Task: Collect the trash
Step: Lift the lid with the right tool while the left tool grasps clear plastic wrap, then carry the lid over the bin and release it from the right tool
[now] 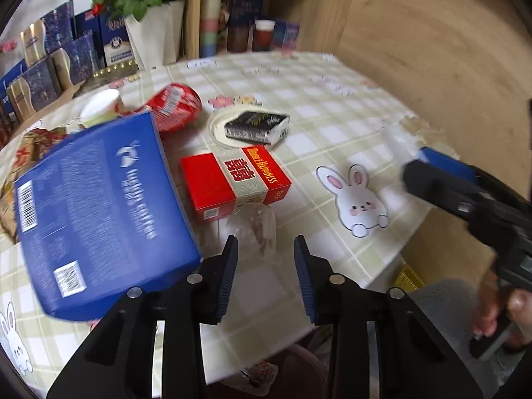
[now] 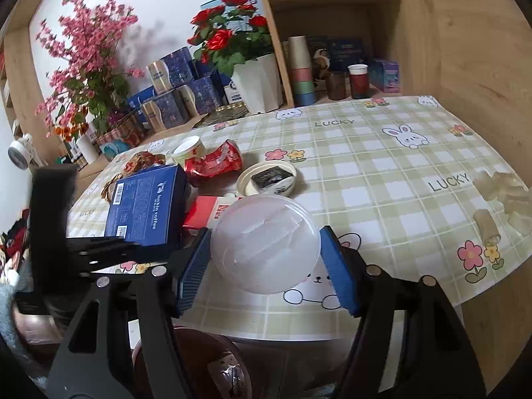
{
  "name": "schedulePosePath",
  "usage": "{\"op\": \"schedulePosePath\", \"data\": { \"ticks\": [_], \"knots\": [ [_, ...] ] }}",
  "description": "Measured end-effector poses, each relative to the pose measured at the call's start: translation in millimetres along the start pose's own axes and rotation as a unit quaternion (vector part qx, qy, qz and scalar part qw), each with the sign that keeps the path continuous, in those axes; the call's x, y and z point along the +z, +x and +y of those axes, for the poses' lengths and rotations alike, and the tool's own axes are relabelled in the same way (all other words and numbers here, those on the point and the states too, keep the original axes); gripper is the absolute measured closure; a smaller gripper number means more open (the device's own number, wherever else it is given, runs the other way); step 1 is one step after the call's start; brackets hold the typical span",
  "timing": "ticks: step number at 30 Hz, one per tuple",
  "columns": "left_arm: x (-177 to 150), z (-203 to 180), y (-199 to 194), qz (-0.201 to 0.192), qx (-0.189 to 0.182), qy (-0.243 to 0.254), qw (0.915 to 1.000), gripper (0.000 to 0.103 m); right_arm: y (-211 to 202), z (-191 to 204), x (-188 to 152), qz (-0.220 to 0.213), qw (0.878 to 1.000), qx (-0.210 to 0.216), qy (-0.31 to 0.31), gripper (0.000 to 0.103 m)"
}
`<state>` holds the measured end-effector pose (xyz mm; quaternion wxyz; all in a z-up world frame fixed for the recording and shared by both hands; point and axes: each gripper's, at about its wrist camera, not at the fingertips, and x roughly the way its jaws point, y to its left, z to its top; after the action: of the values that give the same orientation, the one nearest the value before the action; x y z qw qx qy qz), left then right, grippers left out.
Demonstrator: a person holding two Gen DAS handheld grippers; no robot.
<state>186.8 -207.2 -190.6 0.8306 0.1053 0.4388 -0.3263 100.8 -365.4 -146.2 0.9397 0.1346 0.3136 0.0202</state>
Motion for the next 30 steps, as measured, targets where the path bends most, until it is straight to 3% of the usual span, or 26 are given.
{"op": "schedulePosePath", "data": {
  "ticks": [6,8,14,20,26,30],
  "knots": [
    [9.0,-6.5,29.7,0.034,0.036,0.018,0.9986,0.072,2.8,-10.5,-4.8,0.001,1.0,0.006,0.015,0.036],
    [10.5,-7.2,33.7,0.037,0.048,0.025,0.9978,0.078,3.3,-12.7,-6.2,0.003,1.0,0.006,0.018,0.036],
    [11.2,-1.6,26.3,0.037,0.021,0.003,0.9991,0.087,-0.1,-14.3,-9.0,0.003,1.0,0.01,0.025,0.036],
    [2.8,3.4,-5.3,0.02,-0.001,-0.019,0.9996,0.087,-5.6,-5.0,-11.5,0.005,1.0,0.016,0.02,0.036],
    [-14.1,13.1,-60.7,-0.024,-0.017,-0.049,0.9984,0.087,-13.6,12.4,-16.9,0.011,1.0,0.026,0.011,0.036],
    [-32.3,20.9,-95.7,-0.047,-0.007,-0.063,0.9969,0.087,-17.4,31.1,-27.4,0.028,0.999,0.041,-0.005,0.036]
  ]
}}
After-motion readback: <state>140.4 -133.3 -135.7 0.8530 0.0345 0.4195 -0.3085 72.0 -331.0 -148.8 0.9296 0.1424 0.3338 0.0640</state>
